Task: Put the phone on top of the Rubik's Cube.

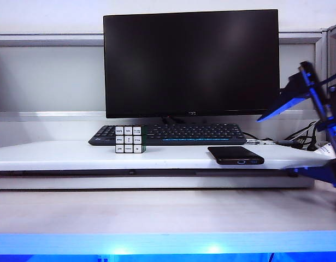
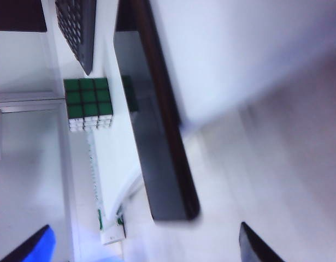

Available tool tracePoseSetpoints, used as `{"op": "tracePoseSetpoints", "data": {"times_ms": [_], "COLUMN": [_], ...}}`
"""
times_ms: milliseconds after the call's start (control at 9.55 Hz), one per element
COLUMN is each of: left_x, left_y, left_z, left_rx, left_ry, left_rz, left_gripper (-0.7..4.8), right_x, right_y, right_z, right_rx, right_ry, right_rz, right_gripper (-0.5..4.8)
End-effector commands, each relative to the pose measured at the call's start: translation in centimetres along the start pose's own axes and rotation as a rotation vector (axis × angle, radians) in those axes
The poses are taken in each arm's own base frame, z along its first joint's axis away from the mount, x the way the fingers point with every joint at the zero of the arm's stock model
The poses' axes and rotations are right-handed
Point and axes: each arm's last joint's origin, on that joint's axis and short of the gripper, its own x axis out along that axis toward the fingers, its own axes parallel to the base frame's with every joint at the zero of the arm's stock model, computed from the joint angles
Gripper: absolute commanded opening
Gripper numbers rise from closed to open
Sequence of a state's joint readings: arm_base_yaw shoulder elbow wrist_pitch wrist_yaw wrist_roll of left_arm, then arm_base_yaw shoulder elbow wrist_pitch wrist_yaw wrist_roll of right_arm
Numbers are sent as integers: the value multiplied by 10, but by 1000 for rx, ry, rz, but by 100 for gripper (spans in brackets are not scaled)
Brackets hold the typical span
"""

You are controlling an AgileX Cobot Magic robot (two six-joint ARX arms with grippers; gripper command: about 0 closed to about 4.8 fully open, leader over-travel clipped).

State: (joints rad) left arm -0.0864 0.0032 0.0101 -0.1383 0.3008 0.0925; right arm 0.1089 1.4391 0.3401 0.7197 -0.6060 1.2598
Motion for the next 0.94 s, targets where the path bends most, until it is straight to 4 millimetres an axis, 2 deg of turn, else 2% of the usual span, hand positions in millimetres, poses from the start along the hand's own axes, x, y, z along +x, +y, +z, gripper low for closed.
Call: {"op": "tracePoseSetpoints", "data": {"times_ms": [105, 629, 838, 943], "left_x": [0, 0, 0, 0], "left_y": [-1, 0, 0, 0], "left_z": [-2, -2, -2, -2], "left_rx": [-8, -5, -4, -4], "left_ry": [16, 17, 17, 17], "left_rz": [-15, -11, -10, -10], "left_gripper": [-6, -6, -6, -6], "right_x": [19, 46, 50, 50], "right_y": [7, 2, 1, 2], "right_z": [16, 14, 15, 14], "right_rx": [-29, -17, -16, -17], "right_ry": [-7, 33, 35, 38], "right_rz": [42, -3, -7, -7], "right_gripper": [431, 426, 405, 355]}}
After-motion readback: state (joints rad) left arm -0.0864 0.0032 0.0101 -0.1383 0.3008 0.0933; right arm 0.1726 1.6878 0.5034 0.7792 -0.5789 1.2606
